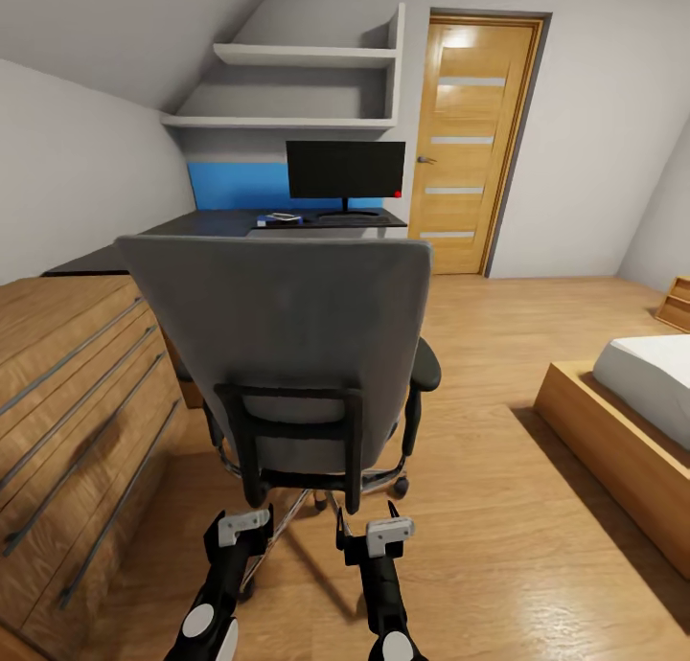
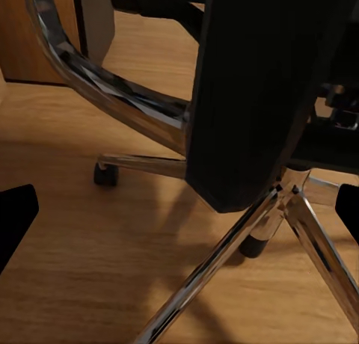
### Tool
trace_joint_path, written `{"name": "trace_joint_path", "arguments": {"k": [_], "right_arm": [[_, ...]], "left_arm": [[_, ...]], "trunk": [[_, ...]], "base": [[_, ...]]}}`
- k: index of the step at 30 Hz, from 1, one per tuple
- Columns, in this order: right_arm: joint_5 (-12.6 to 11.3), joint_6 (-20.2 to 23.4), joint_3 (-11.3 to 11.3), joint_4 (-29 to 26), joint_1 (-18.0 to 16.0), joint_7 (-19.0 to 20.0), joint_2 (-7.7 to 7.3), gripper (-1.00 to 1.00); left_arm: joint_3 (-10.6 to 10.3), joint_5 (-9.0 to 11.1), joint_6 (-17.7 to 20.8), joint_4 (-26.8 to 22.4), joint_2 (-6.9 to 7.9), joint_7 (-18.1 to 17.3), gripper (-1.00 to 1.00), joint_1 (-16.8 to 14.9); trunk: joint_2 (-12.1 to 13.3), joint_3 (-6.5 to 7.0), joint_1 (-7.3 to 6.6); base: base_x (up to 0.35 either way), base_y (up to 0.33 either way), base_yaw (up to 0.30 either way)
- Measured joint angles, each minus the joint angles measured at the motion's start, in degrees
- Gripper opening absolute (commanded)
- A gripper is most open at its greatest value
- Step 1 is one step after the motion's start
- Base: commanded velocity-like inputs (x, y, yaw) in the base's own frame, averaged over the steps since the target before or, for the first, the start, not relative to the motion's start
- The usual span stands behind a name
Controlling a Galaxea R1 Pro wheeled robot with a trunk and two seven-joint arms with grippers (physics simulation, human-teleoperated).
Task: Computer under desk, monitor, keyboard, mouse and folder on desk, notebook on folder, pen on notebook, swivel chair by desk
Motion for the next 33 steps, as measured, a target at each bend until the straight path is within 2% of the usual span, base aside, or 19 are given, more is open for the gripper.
{"name": "trace_joint_path", "arguments": {"k": [11, 33], "right_arm": [[0.04, 0.03, -0.03, 0.00, 0.00, 0.02, 0.00, 1.00], [0.36, 0.21, -0.01, 0.00, 0.01, 0.06, 0.00, 1.00]], "left_arm": [[0.00, 0.00, 0.03, 0.01, 0.00, 0.00, 1.00, -0.01], [-0.12, -0.30, -0.02, 0.07, 0.06, -0.18, 1.00, -0.02]], "trunk": [[0.00, 0.00, -0.01], [-0.01, 0.00, -0.04]], "base": [[0.054, -0.003, 0.000], [0.272, 0.000, 0.000]]}}
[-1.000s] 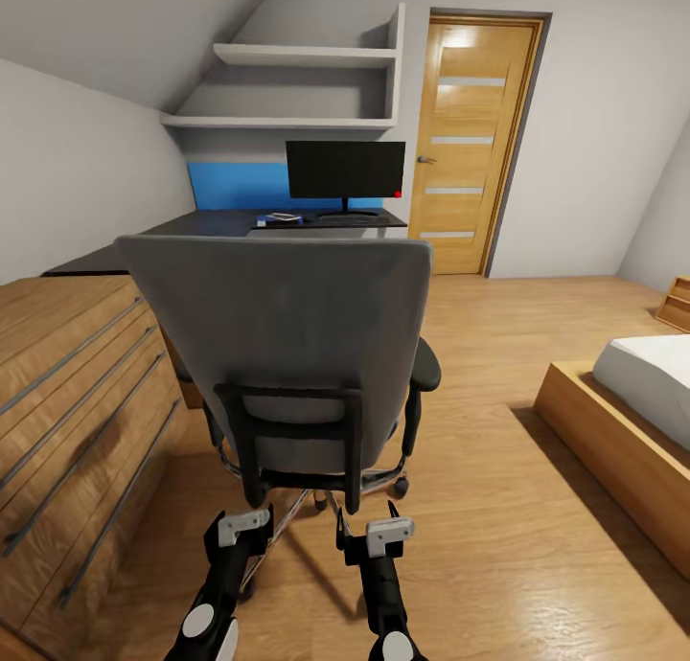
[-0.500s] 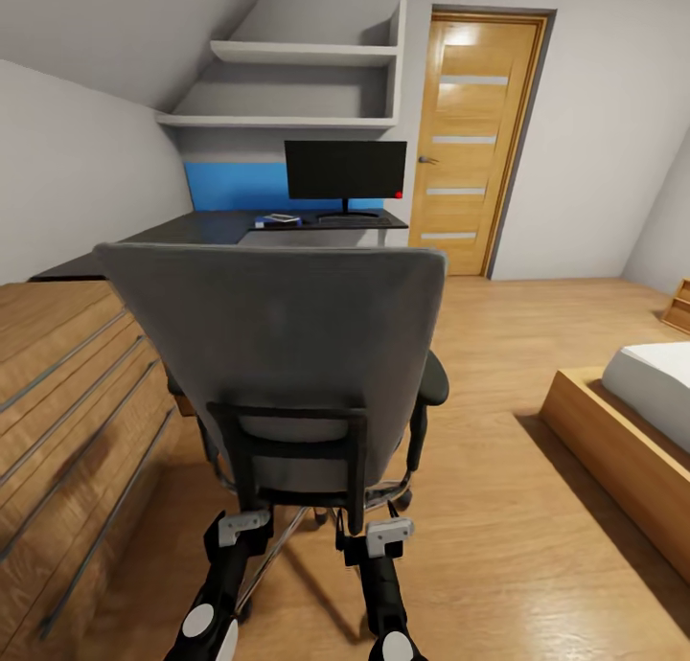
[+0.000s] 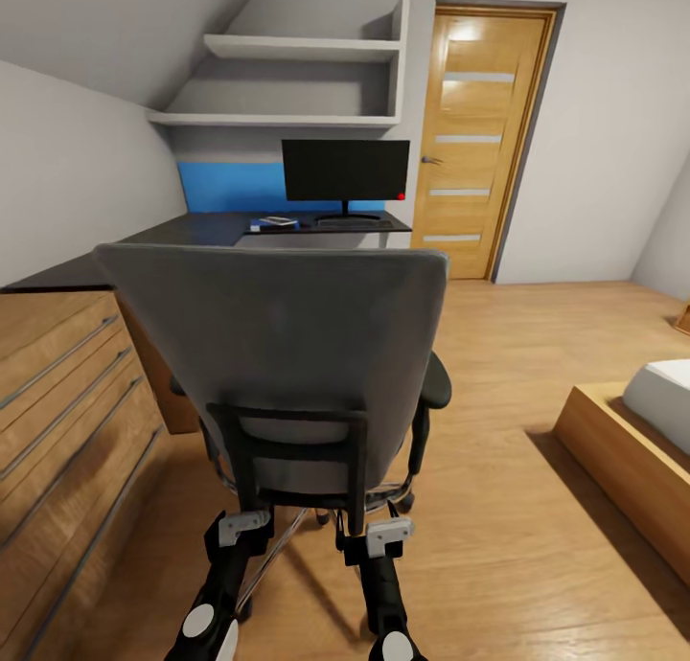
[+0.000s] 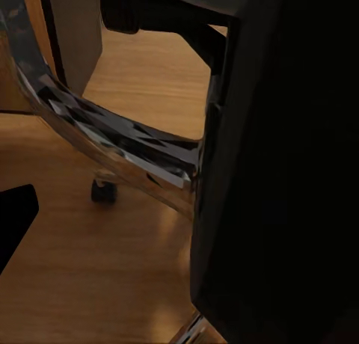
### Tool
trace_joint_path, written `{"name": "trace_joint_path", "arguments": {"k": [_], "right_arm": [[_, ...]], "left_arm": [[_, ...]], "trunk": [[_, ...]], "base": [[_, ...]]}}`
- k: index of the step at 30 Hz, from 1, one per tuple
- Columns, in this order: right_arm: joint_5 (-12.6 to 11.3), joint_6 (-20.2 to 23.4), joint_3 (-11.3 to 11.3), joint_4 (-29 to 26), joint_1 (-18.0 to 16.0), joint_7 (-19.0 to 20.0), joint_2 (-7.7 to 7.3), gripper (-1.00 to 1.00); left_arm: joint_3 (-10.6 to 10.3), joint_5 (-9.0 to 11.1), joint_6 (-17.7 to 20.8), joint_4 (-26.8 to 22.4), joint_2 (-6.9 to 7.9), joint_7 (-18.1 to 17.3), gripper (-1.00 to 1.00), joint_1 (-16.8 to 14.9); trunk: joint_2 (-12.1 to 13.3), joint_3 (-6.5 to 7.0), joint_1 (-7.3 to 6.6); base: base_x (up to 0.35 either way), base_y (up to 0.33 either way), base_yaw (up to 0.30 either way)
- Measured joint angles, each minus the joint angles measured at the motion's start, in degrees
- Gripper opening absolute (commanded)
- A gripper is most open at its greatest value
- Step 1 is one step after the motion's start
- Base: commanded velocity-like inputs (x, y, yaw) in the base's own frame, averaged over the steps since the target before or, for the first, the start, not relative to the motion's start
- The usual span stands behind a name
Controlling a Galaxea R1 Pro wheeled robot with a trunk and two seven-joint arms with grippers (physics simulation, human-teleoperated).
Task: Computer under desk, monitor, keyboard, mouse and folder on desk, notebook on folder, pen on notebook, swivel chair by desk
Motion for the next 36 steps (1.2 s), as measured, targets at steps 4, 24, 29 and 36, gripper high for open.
{"name": "trace_joint_path", "arguments": {"k": [4, 24, 29, 36], "right_arm": [[0.09, 0.06, 0.04, 0.00, 0.00, 0.04, 0.00, 1.00], [0.38, 0.26, 0.17, 0.01, 0.02, 0.21, 0.00, 1.00], [0.42, 0.30, 0.19, 0.01, 0.01, 0.27, 0.00, 1.00], [0.43, 0.30, 0.19, 0.01, 0.02, 0.26, 0.00, 1.00]], "left_arm": [[-0.02, -0.05, 0.01, 0.00, 0.00, 0.00, 1.00, 0.01], [-0.14, -0.26, 0.09, -0.01, -0.02, -0.11, 1.00, -0.01], [-0.14, -0.26, 0.06, -0.01, -0.02, -0.05, 1.00, -0.01], [-0.14, -0.25, -0.15, 0.07, -0.02, -0.04, 1.00, -0.02]], "trunk": [[0.00, 0.00, 0.00], [0.00, 0.00, 0.00], [0.00, 0.00, 0.00], [0.00, 0.00, 0.01]], "base": [[0.280, 0.000, 0.000], [0.247, 0.000, 0.000], [0.239, -0.033, 0.000], [0.226, -0.080, 0.000]]}}
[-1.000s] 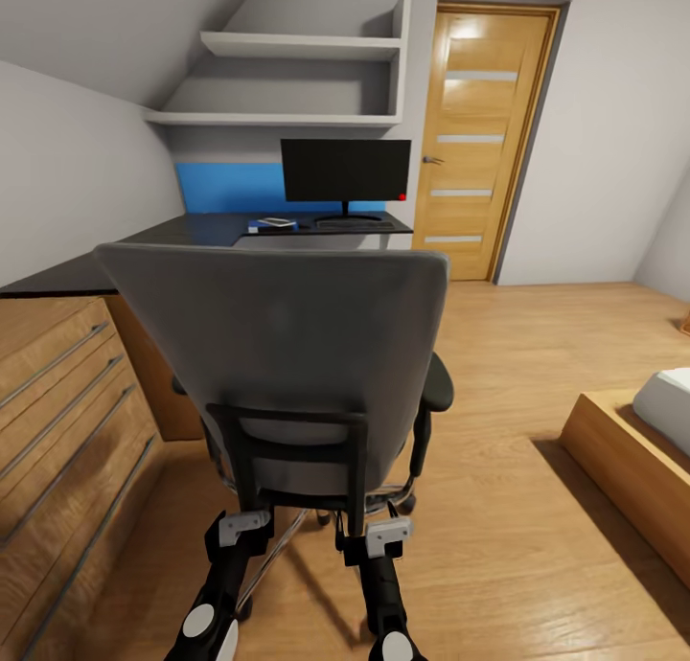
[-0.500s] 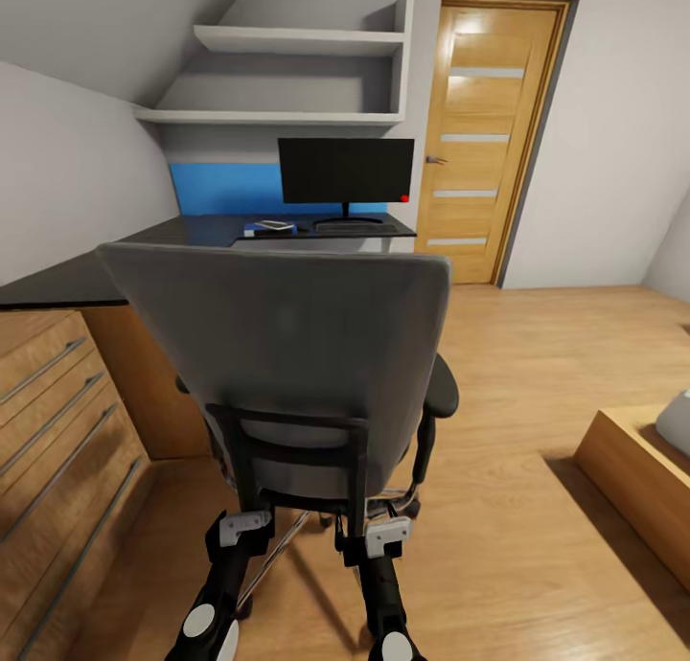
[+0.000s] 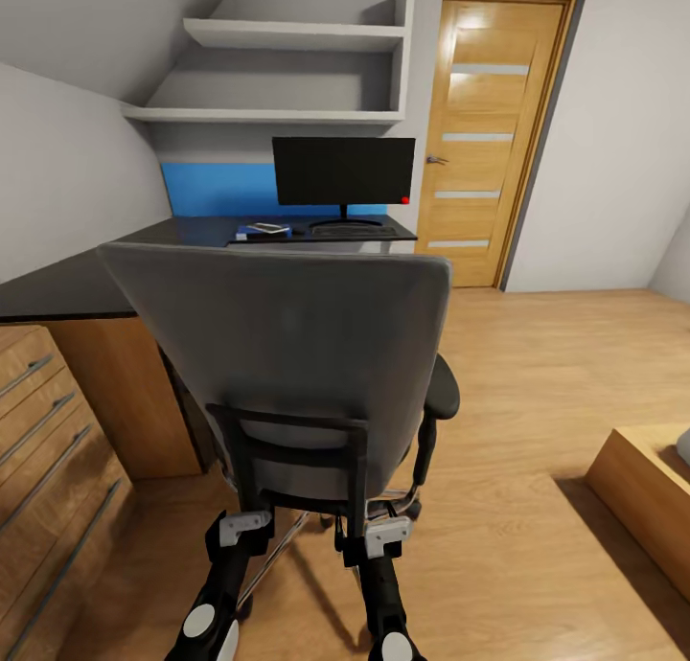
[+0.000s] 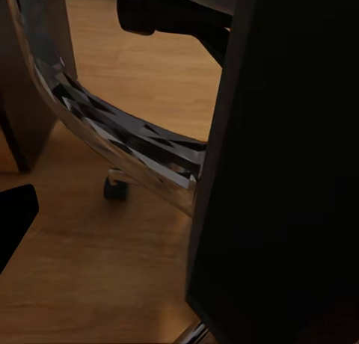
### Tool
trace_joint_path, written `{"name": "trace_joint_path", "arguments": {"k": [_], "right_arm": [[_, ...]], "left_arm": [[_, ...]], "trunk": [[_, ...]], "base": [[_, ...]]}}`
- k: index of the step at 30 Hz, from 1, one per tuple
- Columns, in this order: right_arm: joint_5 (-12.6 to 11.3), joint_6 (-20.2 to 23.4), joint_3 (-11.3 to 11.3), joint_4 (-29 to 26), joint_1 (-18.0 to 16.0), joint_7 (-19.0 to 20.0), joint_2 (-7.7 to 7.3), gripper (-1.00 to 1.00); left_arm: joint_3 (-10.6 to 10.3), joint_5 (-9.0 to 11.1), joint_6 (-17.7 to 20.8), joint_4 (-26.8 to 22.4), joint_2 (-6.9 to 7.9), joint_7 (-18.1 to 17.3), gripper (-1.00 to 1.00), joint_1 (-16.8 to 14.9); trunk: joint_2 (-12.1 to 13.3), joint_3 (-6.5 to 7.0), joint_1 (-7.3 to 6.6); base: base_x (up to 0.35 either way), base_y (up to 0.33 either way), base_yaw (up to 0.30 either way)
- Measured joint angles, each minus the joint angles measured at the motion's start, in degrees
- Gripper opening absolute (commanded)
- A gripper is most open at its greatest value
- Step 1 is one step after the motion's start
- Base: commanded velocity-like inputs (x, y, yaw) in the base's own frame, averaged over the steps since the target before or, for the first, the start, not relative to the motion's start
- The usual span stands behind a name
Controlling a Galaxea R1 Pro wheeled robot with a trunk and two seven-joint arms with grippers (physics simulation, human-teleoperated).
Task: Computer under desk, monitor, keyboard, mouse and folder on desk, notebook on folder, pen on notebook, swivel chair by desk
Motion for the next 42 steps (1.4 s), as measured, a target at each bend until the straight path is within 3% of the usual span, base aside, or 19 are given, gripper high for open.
{"name": "trace_joint_path", "arguments": {"k": [42], "right_arm": [[-0.37, -0.12, -0.18, -0.05, 0.00, -0.11, 0.00, 1.00]], "left_arm": [[-0.52, -0.03, -0.64, 0.20, 0.01, 0.11, 1.00, 0.09]], "trunk": [[0.00, -0.01, -0.01]], "base": [[0.304, -0.001, 0.000]]}}
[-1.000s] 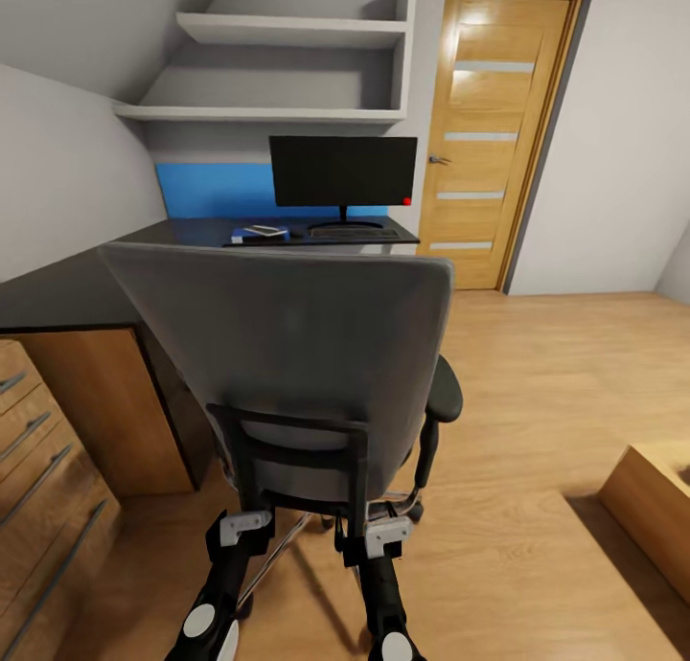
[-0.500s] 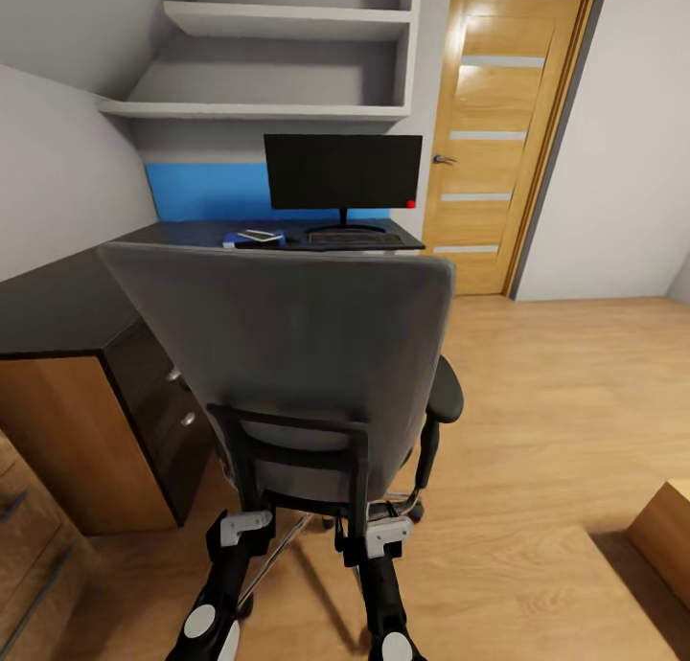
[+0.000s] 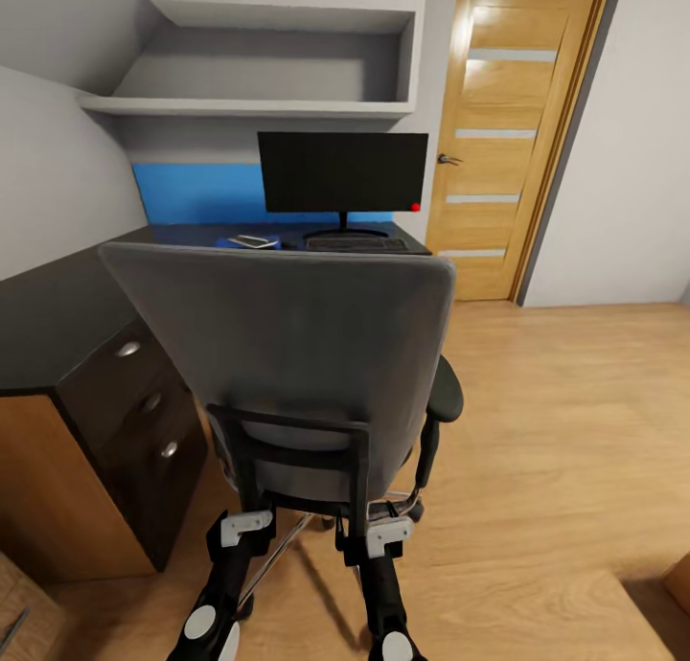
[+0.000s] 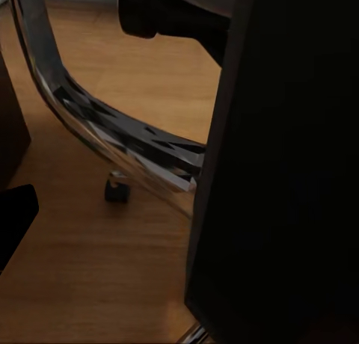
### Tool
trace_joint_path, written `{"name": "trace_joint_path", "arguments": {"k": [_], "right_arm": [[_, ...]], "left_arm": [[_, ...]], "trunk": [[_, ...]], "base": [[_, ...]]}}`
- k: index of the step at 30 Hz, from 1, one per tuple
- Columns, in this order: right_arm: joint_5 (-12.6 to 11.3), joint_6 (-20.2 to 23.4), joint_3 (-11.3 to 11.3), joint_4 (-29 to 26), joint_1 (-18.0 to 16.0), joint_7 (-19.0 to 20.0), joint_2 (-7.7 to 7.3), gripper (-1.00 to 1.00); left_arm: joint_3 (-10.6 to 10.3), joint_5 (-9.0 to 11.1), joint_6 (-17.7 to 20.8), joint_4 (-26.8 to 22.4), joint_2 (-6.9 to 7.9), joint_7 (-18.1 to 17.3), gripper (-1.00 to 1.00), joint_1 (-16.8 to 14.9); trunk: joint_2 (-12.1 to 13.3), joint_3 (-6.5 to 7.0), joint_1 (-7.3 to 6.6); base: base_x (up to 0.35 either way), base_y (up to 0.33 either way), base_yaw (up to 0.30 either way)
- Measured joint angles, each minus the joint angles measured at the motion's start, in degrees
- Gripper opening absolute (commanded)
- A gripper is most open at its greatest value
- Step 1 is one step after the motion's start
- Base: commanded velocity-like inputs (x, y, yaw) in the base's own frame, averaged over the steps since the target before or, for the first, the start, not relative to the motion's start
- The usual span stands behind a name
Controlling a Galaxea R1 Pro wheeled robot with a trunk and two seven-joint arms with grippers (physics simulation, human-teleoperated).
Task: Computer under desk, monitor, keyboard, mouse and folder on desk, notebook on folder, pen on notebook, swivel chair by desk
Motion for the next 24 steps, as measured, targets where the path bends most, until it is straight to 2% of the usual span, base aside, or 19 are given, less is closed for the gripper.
{"name": "trace_joint_path", "arguments": {"k": [24], "right_arm": [[0.18, -0.03, 0.04, 0.00, 0.00, 0.05, 0.00, 1.00]], "left_arm": [[0.04, -0.14, -2.05, 1.14, 0.08, 0.04, 1.00, 0.00]], "trunk": [[0.00, 0.00, 0.00]], "base": [[0.334, 0.000, 0.000]]}}
